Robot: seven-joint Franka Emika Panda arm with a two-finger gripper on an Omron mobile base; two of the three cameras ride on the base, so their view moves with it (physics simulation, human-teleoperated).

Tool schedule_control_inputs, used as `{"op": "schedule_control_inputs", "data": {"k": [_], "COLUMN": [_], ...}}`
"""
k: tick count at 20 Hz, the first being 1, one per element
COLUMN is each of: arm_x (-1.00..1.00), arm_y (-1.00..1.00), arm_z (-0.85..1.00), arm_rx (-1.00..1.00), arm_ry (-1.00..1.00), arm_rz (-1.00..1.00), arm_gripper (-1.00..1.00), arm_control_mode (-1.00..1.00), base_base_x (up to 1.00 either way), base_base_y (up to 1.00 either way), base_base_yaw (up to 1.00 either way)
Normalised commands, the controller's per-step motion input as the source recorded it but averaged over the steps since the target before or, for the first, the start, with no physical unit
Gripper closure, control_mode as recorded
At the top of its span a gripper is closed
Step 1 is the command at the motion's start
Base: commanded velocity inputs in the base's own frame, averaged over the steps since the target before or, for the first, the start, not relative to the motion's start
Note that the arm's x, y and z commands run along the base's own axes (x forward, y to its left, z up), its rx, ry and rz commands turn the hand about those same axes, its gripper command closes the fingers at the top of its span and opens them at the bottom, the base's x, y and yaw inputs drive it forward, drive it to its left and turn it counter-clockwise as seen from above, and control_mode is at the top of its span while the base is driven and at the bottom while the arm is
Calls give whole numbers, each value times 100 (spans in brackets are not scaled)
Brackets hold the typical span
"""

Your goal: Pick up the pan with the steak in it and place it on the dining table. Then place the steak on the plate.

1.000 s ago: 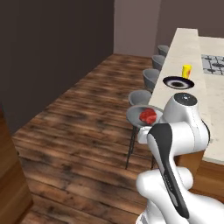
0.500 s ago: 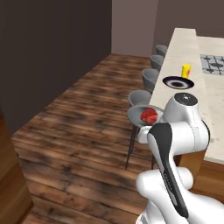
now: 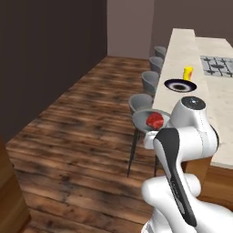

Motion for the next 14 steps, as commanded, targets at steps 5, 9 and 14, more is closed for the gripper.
{"op": "schedule_control_inputs", "data": {"k": [5,9,14], "arm_x": [0,0,0], "arm_y": [0,0,0], "arm_z": [0,0,0], "arm_rx": [0,0,0], "arm_ry": [0,0,0], "arm_rz": [0,0,0], "arm_gripper": [100,100,100], "arm_control_mode": [100,100,100], "base_base_x": [49,84,83], "base_base_y": [36,26,22], "base_base_yaw": [-10,-8,-8]}}
